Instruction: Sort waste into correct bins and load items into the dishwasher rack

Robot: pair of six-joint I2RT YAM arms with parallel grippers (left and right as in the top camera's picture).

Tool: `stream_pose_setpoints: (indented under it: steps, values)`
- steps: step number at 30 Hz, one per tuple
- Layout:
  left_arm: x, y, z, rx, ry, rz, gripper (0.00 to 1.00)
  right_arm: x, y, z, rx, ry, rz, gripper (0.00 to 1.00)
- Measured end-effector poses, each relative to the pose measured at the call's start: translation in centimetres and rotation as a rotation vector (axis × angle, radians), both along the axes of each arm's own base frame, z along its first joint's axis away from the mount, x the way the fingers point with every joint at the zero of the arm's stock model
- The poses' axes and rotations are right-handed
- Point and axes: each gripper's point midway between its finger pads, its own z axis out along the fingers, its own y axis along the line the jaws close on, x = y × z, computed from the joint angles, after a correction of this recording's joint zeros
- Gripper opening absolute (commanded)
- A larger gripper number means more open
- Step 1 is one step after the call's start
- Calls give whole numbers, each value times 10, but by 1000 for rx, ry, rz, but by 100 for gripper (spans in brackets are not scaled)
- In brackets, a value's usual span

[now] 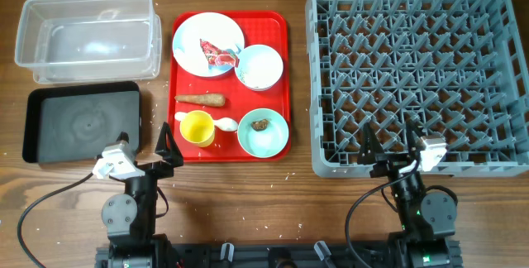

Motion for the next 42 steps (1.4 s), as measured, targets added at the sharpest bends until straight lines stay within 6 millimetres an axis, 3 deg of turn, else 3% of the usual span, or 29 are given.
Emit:
stream_pose_setpoints:
  steps: [1,2,3,4,5,6,8,9,14,16,19,22,24,25,28,29,32,35,37,39,42]
  values:
    - [0,0,0,0,0,0,100,0,0,0,0,0,0,100]
    - [-38,-6,-62,-56,441,-15,100,-37,12,-48,-90,404,107,100]
    - [-81,-15,-63,-106,711,-30,100,-42,21,-18,-118,370,170,100]
    - [-67,-16,9,-104,551,-47,100,-47,30,31,-143,243,225,100]
    - [-66,-18,46,-101,441,-59,100,-50,34,43,-155,209,248,100]
    - [-68,-20,48,-104,434,-68,100,-51,36,38,-166,221,264,100]
    - [-70,-23,14,-127,534,-80,100,-52,39,27,-179,245,289,100]
    - [-69,-24,11,-131,542,-85,100,-52,40,28,-182,241,293,100]
    - [-47,-31,40,-129,413,-139,100,-48,45,43,-186,177,317,100]
    - [-40,-33,36,-138,451,-154,100,-43,46,40,-182,228,328,100]
    - [-16,-33,38,-120,575,-172,100,-24,49,55,-176,328,339,100]
    - [36,-32,55,-62,750,-223,100,8,53,73,-176,516,365,100]
    - [68,-39,56,-29,876,-273,100,26,55,74,-180,651,383,100]
    - [111,-50,66,22,875,-322,100,40,56,76,-186,698,391,100]
    - [169,-70,40,145,986,-409,100,79,61,67,-189,774,407,100]
    - [202,-81,33,206,960,-446,100,90,63,52,-184,813,412,100]
    - [244,-100,17,281,873,-489,100,99,63,29,-177,880,418,100]
    - [273,-105,16,316,777,-488,93,103,64,25,-177,883,418,100]
    - [282,-105,3,314,780,-482,91,104,64,26,-177,879,418,100]
    - [293,-96,-40,267,863,-390,91,104,64,25,-177,879,418,100]
    - [292,-89,-87,235,962,-322,92,104,64,25,-177,879,418,100]
